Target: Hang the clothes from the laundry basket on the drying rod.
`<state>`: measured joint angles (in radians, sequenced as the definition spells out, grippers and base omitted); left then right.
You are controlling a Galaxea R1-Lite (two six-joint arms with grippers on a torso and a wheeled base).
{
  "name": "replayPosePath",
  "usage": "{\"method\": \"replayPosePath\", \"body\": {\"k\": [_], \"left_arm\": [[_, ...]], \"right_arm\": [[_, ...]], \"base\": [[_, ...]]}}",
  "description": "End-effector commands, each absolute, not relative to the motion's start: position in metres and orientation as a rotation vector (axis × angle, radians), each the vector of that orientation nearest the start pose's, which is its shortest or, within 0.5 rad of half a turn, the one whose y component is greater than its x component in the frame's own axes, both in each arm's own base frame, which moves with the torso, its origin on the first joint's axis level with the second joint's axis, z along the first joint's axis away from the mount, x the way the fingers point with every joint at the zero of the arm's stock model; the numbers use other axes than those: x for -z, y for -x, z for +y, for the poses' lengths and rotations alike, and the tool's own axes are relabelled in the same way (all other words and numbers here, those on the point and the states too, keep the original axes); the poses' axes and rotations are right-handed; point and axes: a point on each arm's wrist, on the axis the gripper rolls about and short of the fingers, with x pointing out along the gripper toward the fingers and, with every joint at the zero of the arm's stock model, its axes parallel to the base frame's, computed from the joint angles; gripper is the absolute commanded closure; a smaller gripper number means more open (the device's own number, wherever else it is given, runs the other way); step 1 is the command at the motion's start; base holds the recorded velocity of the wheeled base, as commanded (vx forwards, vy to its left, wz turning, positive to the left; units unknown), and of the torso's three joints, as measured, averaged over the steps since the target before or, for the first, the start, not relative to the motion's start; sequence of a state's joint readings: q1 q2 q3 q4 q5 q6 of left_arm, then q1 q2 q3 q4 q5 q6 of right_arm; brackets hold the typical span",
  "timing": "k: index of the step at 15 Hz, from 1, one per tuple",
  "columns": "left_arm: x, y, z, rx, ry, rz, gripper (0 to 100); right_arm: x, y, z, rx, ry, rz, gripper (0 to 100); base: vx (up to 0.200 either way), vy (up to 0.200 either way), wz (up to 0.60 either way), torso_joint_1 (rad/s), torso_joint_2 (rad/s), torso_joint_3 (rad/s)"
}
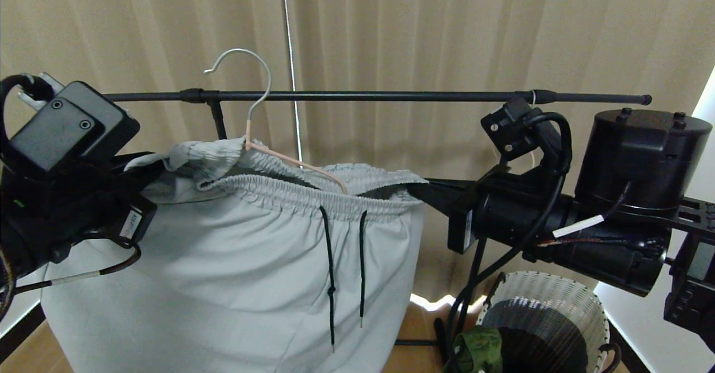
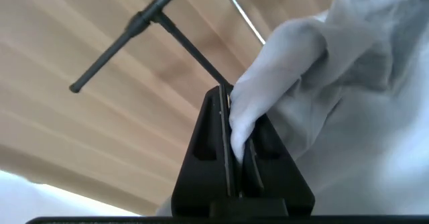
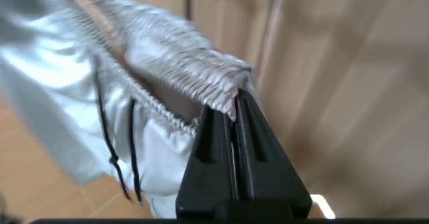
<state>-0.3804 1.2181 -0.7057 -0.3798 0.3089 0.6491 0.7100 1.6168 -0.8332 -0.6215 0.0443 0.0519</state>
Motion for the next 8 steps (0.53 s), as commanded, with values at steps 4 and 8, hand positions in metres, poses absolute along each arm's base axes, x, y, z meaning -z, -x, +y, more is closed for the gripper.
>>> {"method": "replayPosePath", "body": {"k": [4, 8], "left_arm": [[-0.246, -0.179, -0.064, 0.112, -0.678, 0.107, 100], [-0.244, -0.182, -0.067, 0.121, -0.625, 0.119, 100]], "right_arm": [[-0.202, -0.215, 0.196, -0.773, 0.029, 0.216, 0], [-0.186, -0.213, 0.191, -0.782, 0.187, 0.207, 0]], "base": [[0.0, 0.0, 0.0, 0.0, 0.0, 0.0], [0.0, 0.0, 0.0, 0.0, 0.0, 0.0]]}}
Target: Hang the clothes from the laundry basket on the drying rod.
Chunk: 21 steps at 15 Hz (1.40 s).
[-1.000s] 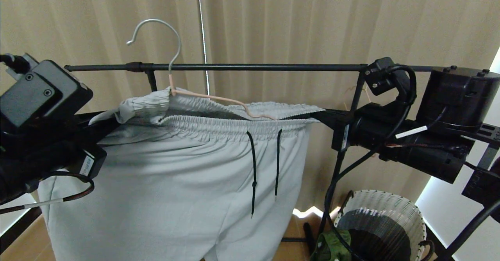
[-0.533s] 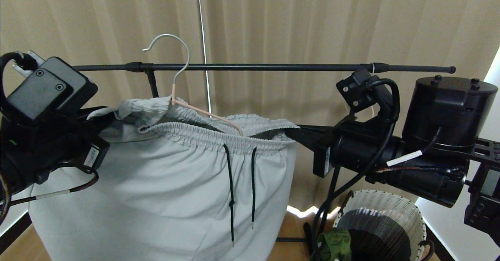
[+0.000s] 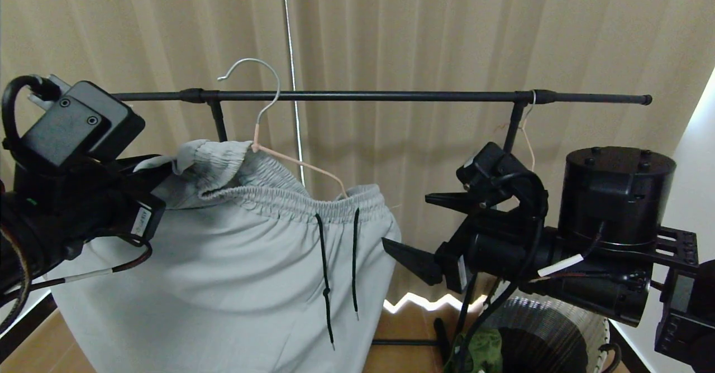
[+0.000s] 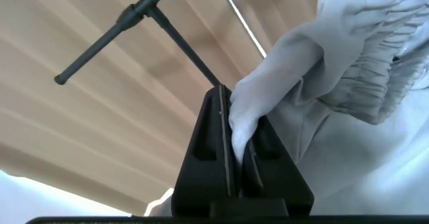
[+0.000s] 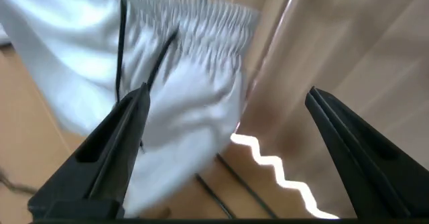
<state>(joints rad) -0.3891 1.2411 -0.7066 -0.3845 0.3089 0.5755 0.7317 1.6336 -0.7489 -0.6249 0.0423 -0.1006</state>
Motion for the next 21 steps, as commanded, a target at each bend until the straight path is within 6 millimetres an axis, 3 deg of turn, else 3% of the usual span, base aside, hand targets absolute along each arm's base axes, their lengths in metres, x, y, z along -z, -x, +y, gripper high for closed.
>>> {"method": "replayPosePath", "body": {"k": [1, 6, 14, 19, 20, 21], "left_arm": [[-0.244, -0.182, -0.067, 0.121, -0.625, 0.119, 100], [-0.238, -0.19, -0.087, 0.185, -0.553, 0.114, 100], [-0.238, -0.184, -0.106, 0.272, -0.53, 0.071, 100], [-0.238, -0.183, -0.108, 0.281, -0.526, 0.069, 100], [-0.238, -0.183, -0.108, 0.28, -0.523, 0.068, 100], [-0.239, -0.183, -0.107, 0.28, -0.521, 0.066, 100]], "right_arm": [[-0.186, -0.213, 0.192, -0.782, 0.187, 0.207, 0], [-0.22, -0.228, 0.206, -0.78, 0.226, 0.02, 0], [-0.213, -0.249, 0.222, -0.77, 0.322, -0.006, 0], [-0.211, -0.251, 0.224, -0.772, 0.361, -0.008, 0], [-0.21, -0.251, 0.224, -0.772, 0.361, -0.007, 100], [-0.21, -0.251, 0.224, -0.773, 0.362, -0.005, 100]], "base": [[0.0, 0.0, 0.0, 0.0, 0.0, 0.0], [0.0, 0.0, 0.0, 0.0, 0.0, 0.0], [0.0, 0.0, 0.0, 0.0, 0.0, 0.0], [0.0, 0.0, 0.0, 0.0, 0.0, 0.0], [0.0, 0.0, 0.0, 0.0, 0.0, 0.0], [0.0, 0.0, 0.0, 0.0, 0.0, 0.0]]}}
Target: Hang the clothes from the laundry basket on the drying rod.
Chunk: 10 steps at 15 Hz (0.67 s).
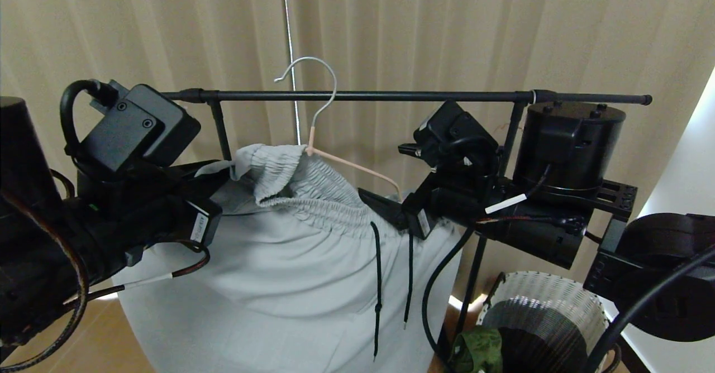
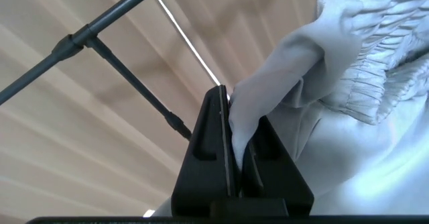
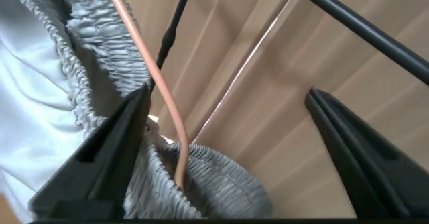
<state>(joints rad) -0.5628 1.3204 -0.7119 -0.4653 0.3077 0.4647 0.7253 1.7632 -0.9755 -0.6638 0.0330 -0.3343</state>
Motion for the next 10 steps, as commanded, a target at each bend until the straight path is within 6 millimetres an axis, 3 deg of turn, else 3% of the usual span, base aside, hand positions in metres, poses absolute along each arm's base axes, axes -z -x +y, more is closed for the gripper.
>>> {"method": "replayPosePath", "body": {"k": [1, 10], "left_arm": [[-0.2389, -0.1829, -0.1073, 0.28, -0.521, 0.066, 100], [-0.2376, -0.1818, -0.1071, 0.285, -0.522, 0.069, 100]], "right_arm": [[-0.2101, -0.251, 0.2237, -0.773, 0.362, -0.005, 100], [-0.2103, -0.2507, 0.2233, -0.771, 0.362, -0.006, 100]], "base": [[0.0, 0.0, 0.0, 0.0, 0.0, 0.0], [0.0, 0.0, 0.0, 0.0, 0.0, 0.0]]}}
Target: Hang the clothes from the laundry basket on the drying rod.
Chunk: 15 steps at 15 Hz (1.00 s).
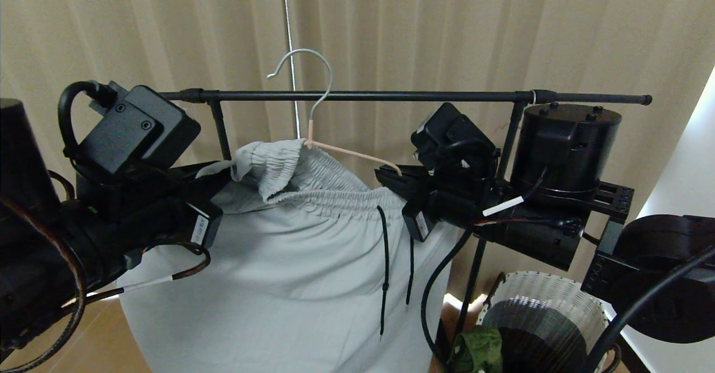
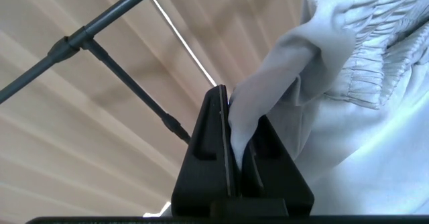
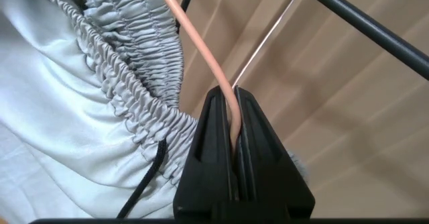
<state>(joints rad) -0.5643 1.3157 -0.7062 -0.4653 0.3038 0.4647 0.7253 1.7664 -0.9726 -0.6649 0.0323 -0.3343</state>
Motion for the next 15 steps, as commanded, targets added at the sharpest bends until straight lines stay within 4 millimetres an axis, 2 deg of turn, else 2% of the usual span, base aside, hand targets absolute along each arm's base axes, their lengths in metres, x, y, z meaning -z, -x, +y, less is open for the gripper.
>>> {"method": "replayPosePath", "body": {"k": [1, 3, 4, 11, 15], "left_arm": [[-0.237, -0.181, -0.107, 0.284, -0.523, 0.069, 100], [-0.237, -0.18, -0.106, 0.288, -0.518, 0.069, 100], [-0.238, -0.18, -0.106, 0.288, -0.515, 0.068, 0], [-0.233, -0.169, -0.099, 0.294, -0.518, 0.069, 0], [-0.243, -0.157, -0.095, 0.409, -0.486, -0.004, 0]], "right_arm": [[-0.211, -0.251, 0.223, -0.771, 0.361, -0.008, 100], [-0.211, -0.251, 0.223, -0.77, 0.361, -0.009, 100], [-0.211, -0.251, 0.223, -0.77, 0.361, -0.009, 100], [-0.213, -0.257, 0.215, -0.739, 0.357, -0.013, 100], [-0.215, -0.276, 0.188, -0.625, 0.354, 0.0, 100]], "base": [[0.0, 0.0, 0.0, 0.0, 0.0, 0.0], [0.0, 0.0, 0.0, 0.0, 0.0, 0.0], [0.0, 0.0, 0.0, 0.0, 0.0, 0.0], [0.0, 0.0, 0.0, 0.0, 0.0, 0.0], [0.0, 0.0, 0.0, 0.0, 0.0, 0.0]]}}
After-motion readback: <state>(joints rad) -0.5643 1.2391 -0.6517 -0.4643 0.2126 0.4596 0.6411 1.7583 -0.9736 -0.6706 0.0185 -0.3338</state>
